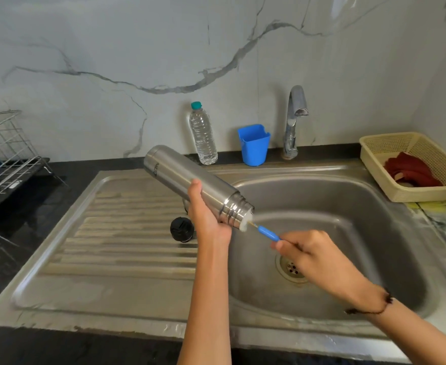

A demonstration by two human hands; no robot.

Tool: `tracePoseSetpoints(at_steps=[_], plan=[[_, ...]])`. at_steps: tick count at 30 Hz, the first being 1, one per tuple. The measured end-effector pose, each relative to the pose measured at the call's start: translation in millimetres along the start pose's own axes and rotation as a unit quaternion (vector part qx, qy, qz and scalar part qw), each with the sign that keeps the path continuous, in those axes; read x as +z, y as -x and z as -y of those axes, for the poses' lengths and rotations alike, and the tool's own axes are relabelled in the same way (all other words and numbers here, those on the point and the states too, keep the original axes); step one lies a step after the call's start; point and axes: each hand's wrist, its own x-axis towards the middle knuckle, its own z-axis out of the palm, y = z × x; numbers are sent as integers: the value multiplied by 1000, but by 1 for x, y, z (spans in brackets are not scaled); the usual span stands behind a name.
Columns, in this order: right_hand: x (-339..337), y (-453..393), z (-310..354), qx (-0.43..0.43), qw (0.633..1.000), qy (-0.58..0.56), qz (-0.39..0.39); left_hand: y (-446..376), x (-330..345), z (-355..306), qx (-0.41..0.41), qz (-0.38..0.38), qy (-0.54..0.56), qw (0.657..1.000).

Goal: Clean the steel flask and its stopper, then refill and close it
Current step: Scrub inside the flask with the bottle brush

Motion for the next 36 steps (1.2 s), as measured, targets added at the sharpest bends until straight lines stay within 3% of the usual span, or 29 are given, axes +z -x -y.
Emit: tracePoseSetpoints(at_steps=[4,6,13,20,26,31,36], plan=[[-4,-9,2,75,966,-242,49,5,3,3,-3,20,-20,1000],[-3,-5,4,104,943,-307,74,7,4,3,-4,28,-16,999],[-12,0,10,182,881,-397,180,8,4,3,2,35,-8,999],[-15,2,19,217,835,-451,227,2,1,-5,10,54,22,998],[-17,4,23,195,876,-391,204,-1,-4,-9,-6,17,29,999],[-11,4,29,149,933,-306,113,0,-3,-5,-6,6,38,999],[-10,-3,29,123,964,-230,57,2,-2,0,-25,-11,26,999]])
